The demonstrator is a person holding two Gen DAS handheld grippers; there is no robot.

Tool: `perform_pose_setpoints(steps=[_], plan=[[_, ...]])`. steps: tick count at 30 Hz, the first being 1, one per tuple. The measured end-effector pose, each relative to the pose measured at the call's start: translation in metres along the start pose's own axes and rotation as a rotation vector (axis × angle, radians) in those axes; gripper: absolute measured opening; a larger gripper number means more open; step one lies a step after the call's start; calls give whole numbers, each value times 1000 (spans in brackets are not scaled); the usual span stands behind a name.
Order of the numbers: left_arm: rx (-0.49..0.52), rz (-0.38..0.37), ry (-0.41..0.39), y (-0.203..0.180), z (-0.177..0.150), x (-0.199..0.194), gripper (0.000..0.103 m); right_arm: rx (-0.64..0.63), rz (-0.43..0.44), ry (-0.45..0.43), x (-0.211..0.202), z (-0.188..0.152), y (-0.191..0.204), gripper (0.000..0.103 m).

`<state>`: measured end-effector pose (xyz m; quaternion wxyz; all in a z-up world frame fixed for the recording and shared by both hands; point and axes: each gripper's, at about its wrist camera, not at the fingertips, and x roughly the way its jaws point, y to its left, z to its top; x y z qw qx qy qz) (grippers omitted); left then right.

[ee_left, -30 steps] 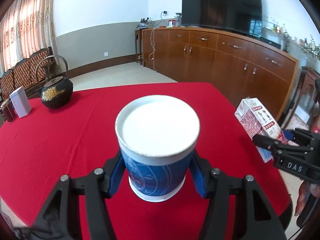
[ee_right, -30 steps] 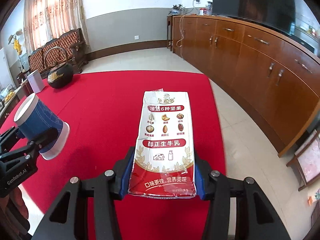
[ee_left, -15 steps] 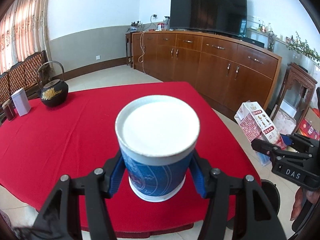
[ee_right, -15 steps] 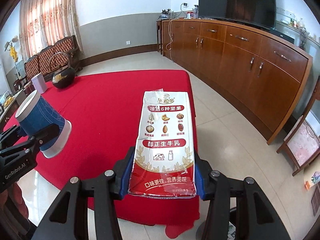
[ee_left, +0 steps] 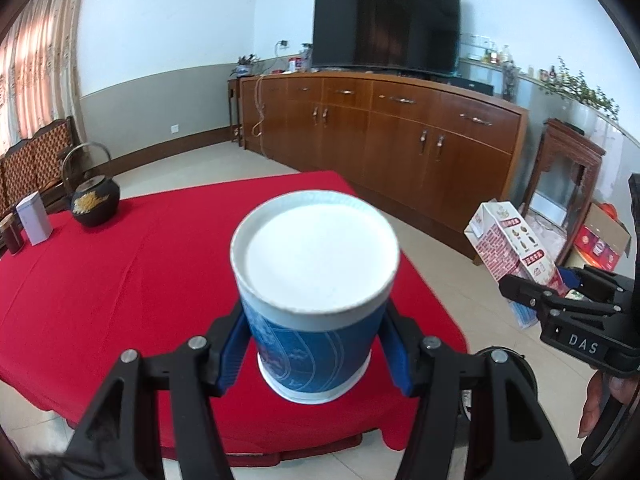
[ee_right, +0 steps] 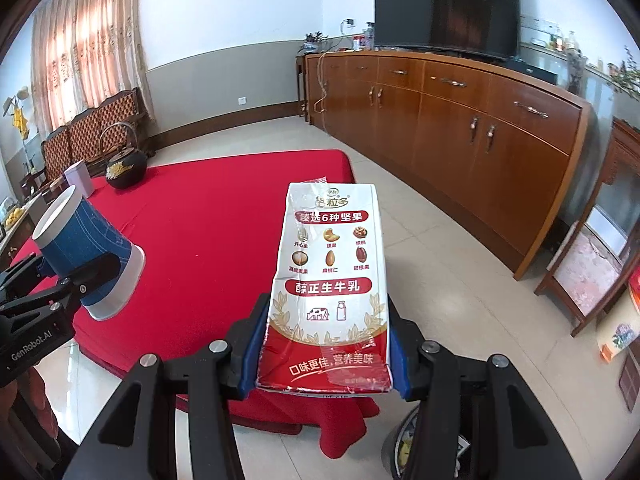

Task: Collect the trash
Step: 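Carry the paper cup and milk carton over the black bin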

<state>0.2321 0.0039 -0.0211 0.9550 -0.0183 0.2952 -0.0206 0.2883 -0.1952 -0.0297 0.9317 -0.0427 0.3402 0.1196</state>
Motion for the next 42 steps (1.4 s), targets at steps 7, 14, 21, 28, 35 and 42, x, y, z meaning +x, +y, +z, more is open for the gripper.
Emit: perform_pose_setpoints(steps=[7,14,21,28,35,42], plan=[[36,-65,-22,-30,-4,-11,60,32,-54,-13,-30,-21,-26,53],[86,-141,-4,-71,-15,-4,60,82,-124,7,-47,-47,-65,53],[146,-223,36,-122,-27,7,60,149,-189,45,-57,-82,-114,53],[223,-298,97,-177,-49,22,60,209,-234,98,-56,-120,-158,53],[267,-339,162,-211,-70,42,60,259,-258,159,-41,-157,-197,53],[298,-364,233,-237,-92,65,60,260,-246,227,-13,-189,-217,53]])
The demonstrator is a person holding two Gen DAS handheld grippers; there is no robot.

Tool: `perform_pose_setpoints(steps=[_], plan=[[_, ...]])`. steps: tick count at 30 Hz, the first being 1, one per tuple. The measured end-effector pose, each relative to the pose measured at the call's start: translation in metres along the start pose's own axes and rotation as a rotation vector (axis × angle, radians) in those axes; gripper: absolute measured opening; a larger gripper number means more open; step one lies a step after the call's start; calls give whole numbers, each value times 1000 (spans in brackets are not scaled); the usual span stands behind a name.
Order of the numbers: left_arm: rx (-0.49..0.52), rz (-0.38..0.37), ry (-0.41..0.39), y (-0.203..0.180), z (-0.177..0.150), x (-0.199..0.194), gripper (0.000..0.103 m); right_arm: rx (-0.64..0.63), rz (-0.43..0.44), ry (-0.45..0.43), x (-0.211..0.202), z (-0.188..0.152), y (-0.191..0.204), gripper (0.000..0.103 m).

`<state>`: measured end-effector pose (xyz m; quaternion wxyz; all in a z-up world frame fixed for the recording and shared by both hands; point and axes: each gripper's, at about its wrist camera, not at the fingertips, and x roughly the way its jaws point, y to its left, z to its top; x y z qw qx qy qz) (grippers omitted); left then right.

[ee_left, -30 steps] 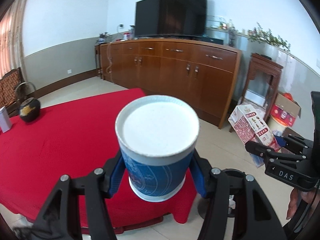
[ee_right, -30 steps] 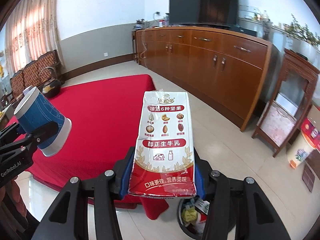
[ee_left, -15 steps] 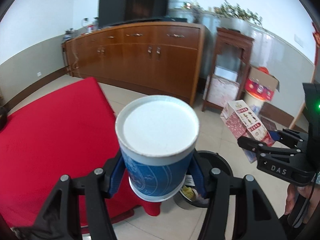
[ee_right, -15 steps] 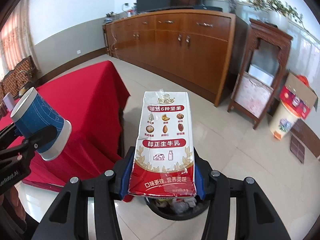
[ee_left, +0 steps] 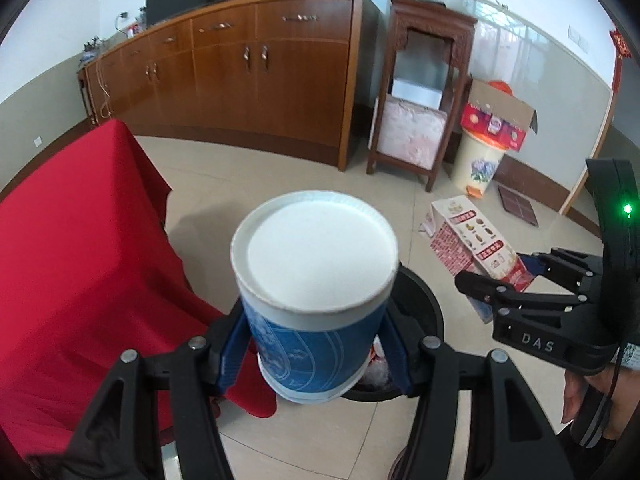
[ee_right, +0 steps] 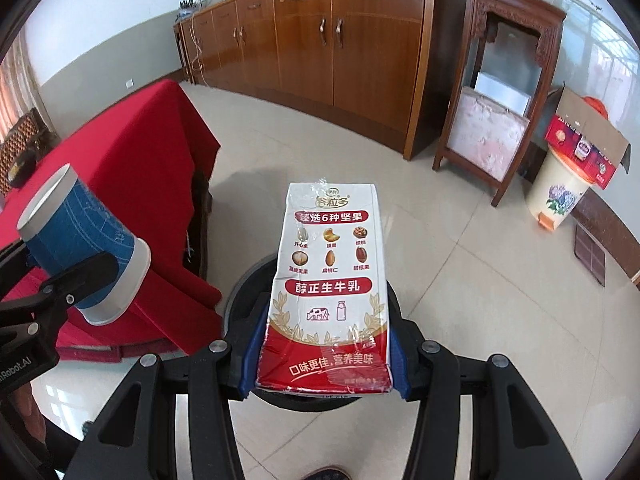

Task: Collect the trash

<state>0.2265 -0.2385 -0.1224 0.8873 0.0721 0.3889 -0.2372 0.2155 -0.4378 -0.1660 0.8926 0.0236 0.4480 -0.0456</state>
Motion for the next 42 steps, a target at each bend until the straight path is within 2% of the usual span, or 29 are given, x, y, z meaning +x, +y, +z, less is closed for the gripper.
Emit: perform_pose_setpoints(steps=[14,20,22,24,25,26,27,30,32,35,39,42], plan=[[5,-66,131,-22,-19,64,60,-38,25,119,71,-38,-14,53],[3,-93,174,-29,-25,91,60,-102,30,178,109,-49,-11,53],[0,-106,182,-31,-25,101,64,-134,32,191,120,-50,-9,53],[-33,-162,182,-28,-26,109,68,-190,27,205,131,-52,-4,53],[-61,-199,193,-25,-28,115,75,-225,15,207,136,-52,-2,54],[-70,-190,203,-23,-29,118,78,-263,-20,203,141,-54,0,61],[-82,-160,205,-18,-30,119,80,-287,-74,189,144,-55,1,80],[-144,-86,161,4,-35,105,90,-290,-112,144,136,-58,-3,100],[-137,-17,142,12,-40,93,92,-271,-118,142,133,-60,-6,103],[-75,65,116,10,-48,70,97,-166,-128,113,116,-57,-16,103],[-58,84,58,10,-55,34,99,-21,-116,41,76,-57,-15,103],[-51,90,22,13,-59,8,99,23,-117,-19,48,-57,-4,103]])
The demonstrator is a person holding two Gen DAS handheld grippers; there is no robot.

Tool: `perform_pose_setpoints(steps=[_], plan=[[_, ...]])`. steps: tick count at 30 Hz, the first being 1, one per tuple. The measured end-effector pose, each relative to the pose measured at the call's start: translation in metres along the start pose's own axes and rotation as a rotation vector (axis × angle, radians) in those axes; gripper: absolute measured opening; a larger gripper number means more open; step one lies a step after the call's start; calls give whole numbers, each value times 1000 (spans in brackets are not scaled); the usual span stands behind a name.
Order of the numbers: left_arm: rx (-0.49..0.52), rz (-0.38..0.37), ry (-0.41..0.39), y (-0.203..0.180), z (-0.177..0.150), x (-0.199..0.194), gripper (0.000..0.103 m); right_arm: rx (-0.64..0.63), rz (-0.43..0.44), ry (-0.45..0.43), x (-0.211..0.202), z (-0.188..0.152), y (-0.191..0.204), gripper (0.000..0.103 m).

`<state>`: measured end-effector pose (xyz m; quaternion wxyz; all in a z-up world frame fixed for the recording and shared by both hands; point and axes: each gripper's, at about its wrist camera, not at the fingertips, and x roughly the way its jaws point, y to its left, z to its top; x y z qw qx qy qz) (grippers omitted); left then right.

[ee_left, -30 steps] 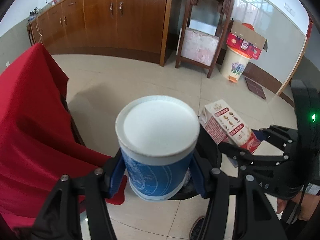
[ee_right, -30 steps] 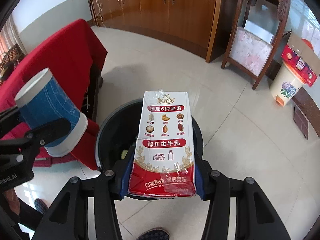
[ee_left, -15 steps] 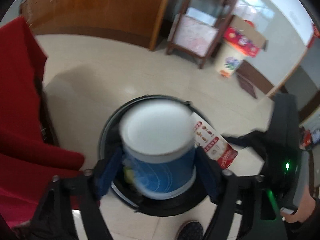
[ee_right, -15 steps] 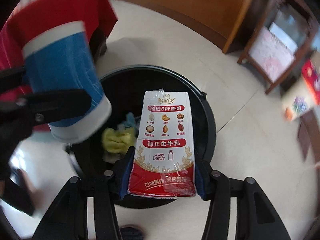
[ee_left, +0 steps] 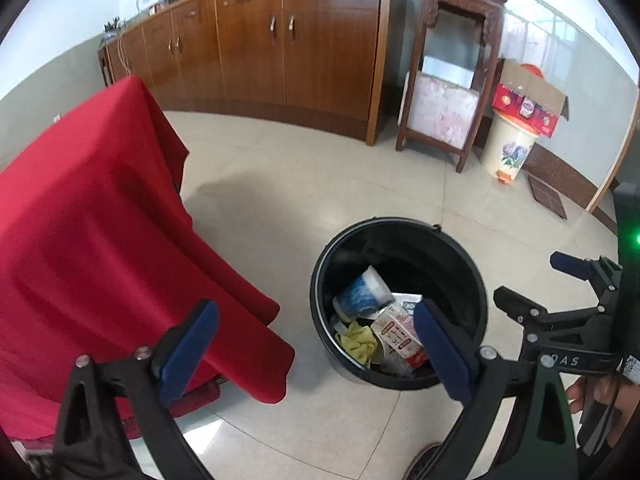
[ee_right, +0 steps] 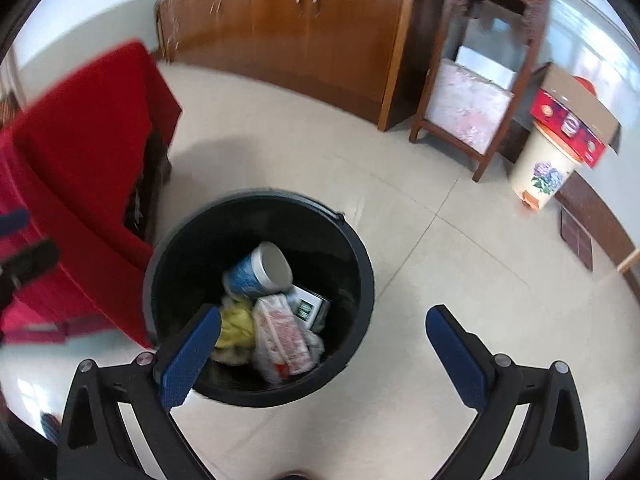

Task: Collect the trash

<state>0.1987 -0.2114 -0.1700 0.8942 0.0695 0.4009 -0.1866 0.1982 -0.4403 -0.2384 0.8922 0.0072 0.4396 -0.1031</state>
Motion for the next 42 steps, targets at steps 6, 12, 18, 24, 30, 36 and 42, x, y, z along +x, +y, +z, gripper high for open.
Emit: perform_pose_setpoints(steps=[6,12,18,24,30,36,42], plan=[[-3,15,-49,1,9,-12,99,26,12,-60,-38,-3,16,103],[-23,35,-81,6,7,-28,99,28,22,-98,-62,-7,31,103],[-43,53,-109,13,5,-50,99,33,40,-137,-91,-7,43,103],[-48,66,-152,16,6,-83,99,31,49,-167,-131,-5,54,103],[-56,66,-195,19,8,-125,99,34,-18,-204,-189,-2,61,103],[-65,45,-250,22,9,-176,99,52,-1,-254,-247,-7,65,103],[-24,76,-310,25,4,-224,101,40,30,-312,-298,-17,78,103]])
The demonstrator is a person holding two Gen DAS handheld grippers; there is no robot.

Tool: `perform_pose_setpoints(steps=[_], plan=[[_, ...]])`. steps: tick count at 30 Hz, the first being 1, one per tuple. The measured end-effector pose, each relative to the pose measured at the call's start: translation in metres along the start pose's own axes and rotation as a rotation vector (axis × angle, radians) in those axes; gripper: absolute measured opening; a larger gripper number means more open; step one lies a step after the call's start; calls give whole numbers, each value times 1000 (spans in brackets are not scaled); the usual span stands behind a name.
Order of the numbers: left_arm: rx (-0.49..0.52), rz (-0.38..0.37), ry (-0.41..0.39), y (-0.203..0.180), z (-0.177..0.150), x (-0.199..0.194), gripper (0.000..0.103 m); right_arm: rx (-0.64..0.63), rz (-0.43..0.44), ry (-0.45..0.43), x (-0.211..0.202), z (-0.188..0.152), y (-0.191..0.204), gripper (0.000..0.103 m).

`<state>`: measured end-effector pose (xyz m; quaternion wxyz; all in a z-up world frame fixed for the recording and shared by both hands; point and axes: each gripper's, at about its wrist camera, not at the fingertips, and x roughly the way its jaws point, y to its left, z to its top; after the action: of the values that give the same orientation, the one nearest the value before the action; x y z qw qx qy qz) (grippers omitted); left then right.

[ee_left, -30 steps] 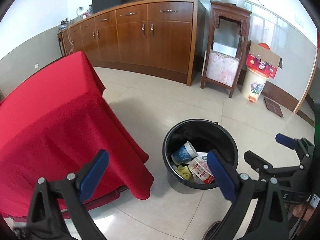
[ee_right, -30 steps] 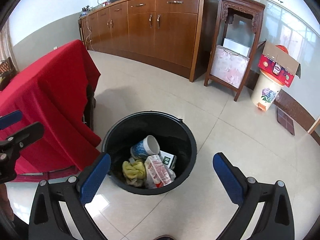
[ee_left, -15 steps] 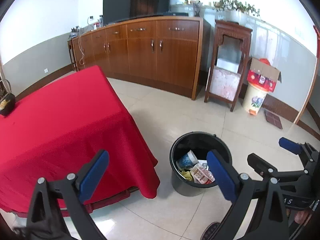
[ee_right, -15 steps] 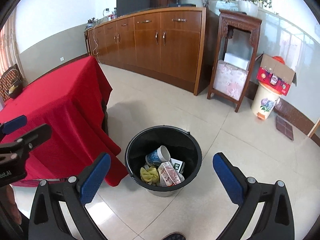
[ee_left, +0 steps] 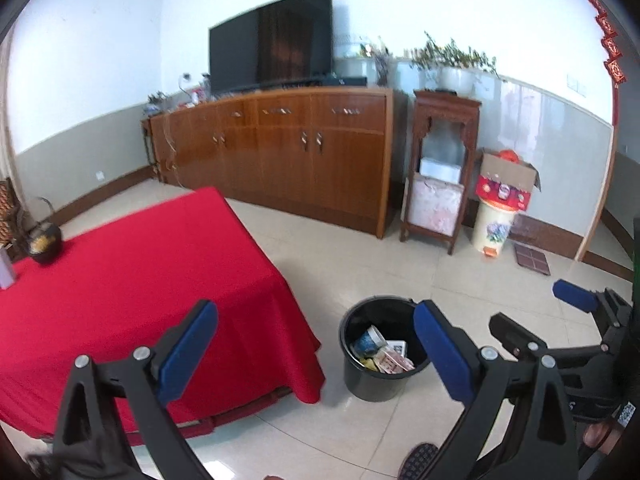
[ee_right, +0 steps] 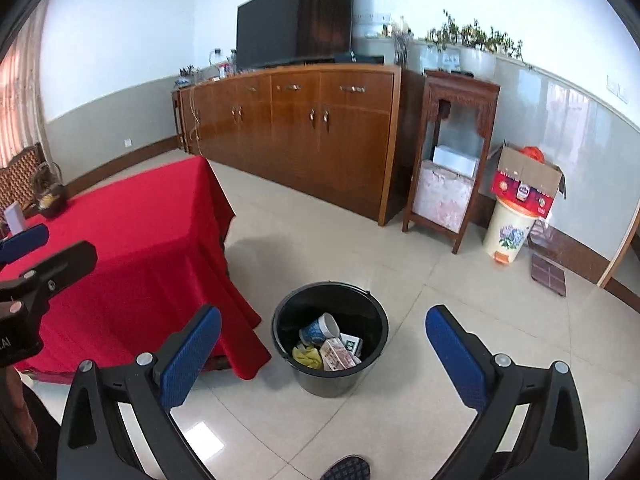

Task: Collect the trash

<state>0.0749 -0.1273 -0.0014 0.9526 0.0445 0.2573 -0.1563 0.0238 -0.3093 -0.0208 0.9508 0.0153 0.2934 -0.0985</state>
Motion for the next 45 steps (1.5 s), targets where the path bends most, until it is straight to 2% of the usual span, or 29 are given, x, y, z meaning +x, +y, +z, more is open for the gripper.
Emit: perform_pose_setpoints(steps=[6,9,15,29,45], plan=[[-46,60,-70,14,6,-40,103,-2,20,-85,-44,9,13,103],[-55,57,-95,15,5,-53,103,-15,18,-135,-69,13,19,103],[-53,75,-148,15,3,-77,103,-49,20,-160,-96,13,27,103],[-96,98,-176,25,1,-93,103,-49,51,-162,-105,17,30,103],[-99,88,-176,25,-1,-95,103,-54,47,-167,-109,17,35,103]])
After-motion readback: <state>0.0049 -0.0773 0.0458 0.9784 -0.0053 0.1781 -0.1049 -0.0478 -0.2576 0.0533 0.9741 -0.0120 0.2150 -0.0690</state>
